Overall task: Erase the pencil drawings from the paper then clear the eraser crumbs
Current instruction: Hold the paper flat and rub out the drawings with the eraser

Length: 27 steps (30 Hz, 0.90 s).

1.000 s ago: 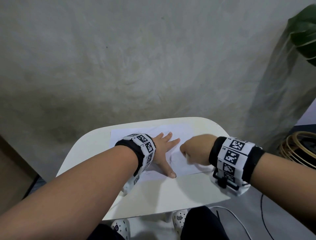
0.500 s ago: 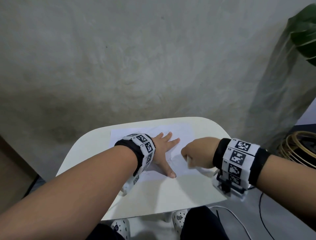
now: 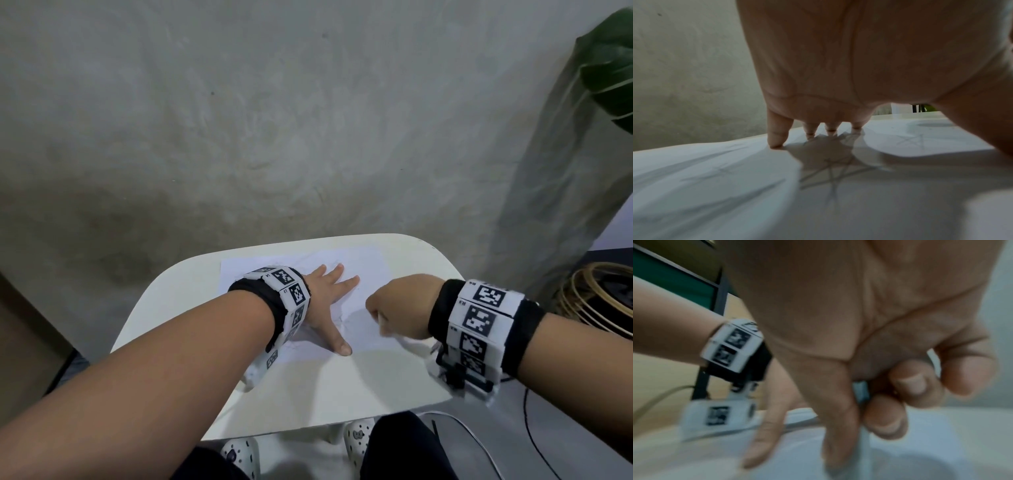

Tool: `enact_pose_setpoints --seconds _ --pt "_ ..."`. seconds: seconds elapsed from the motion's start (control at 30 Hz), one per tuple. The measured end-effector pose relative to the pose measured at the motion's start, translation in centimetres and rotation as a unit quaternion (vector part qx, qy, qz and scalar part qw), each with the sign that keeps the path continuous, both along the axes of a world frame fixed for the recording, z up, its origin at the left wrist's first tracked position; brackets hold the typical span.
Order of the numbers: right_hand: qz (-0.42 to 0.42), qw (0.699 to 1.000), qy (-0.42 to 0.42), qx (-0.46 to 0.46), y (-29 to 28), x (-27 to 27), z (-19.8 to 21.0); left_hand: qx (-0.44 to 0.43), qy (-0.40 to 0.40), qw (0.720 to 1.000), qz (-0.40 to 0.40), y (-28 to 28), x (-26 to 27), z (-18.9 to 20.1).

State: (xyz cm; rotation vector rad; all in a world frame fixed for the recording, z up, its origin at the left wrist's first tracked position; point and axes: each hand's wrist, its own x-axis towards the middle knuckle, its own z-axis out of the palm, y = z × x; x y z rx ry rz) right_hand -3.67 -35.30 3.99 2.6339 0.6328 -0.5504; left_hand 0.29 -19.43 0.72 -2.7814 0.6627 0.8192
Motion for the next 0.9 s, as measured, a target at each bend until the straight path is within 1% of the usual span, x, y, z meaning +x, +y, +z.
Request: enact_pose_setpoints --seconds 0.03,0.1,0.2,0.3,0.33,0.37,0.43,0.5,0.57,0.6,0.67,0.73,0.77,0.8,0.87,0.9 --pt "-0.012 1.000 -0.010 -0.010 -0.1 0.4 0.2 0.002 0.000 1.000 -0.001 0.0 0.0 0.0" --pt "0.000 0.999 -0.025 -0.030 0.1 0.3 0.2 0.001 0.001 1.000 0.001 0.0 0.0 0.0" --pt "0.021 1.000 0.003 -0.001 0.8 -0.3 -0.1 -0.002 0.000 1.000 0.002 0.0 0.0 0.2" --pt "-0.013 1.000 -0.020 -0.009 0.4 0.9 0.3 0.000 0.005 1.000 -0.001 -0.1 -0.1 0.3" --pt "-0.012 0.999 -0.028 -0.015 0.4 0.9 0.2 0.000 0.005 1.000 0.000 -0.1 -0.2 0.3" --pt "0.001 0.999 -0.026 -0.019 0.8 0.6 0.2 0.000 0.003 1.000 0.001 -0.1 -0.2 0.4" --pt "0.023 1.000 0.009 -0.006 1.4 -0.3 -0.2 0.003 -0.001 1.000 0.001 -0.1 -0.2 0.4" --pt "-0.002 1.000 0.018 -0.003 1.3 0.5 0.0 0.005 0.003 1.000 0.001 -0.2 -0.2 0.4" --pt "-0.029 0.999 -0.020 -0.020 0.9 1.7 0.6 0.007 0.006 1.000 0.002 -0.2 -0.2 0.5" --pt "-0.025 0.999 -0.029 -0.027 0.8 1.8 0.7 0.006 0.005 1.000 0.002 -0.2 -0.2 0.5" --pt "-0.011 1.000 0.004 -0.023 1.6 0.9 0.5 0.000 0.001 1.000 0.002 -0.3 -0.4 0.6" --pt "0.029 0.999 0.010 -0.016 2.5 0.1 0.1 -0.005 0.000 1.000 0.003 -0.3 -0.4 0.7" --pt "0.018 1.000 0.001 -0.006 2.6 0.5 0.3 -0.008 0.004 1.000 0.005 -0.3 -0.4 0.7" --pt "-0.012 1.000 -0.007 0.000 2.4 1.6 0.5 -0.011 0.009 1.000 0.006 -0.2 -0.2 0.6" --pt "-0.048 0.998 -0.024 -0.013 1.7 3.4 0.8 -0.014 0.014 1.000 0.006 0.0 -0.1 0.5" --pt "-0.053 0.998 -0.029 -0.021 1.4 3.9 0.8 -0.018 0.013 1.000 0.006 0.2 -0.2 0.4"
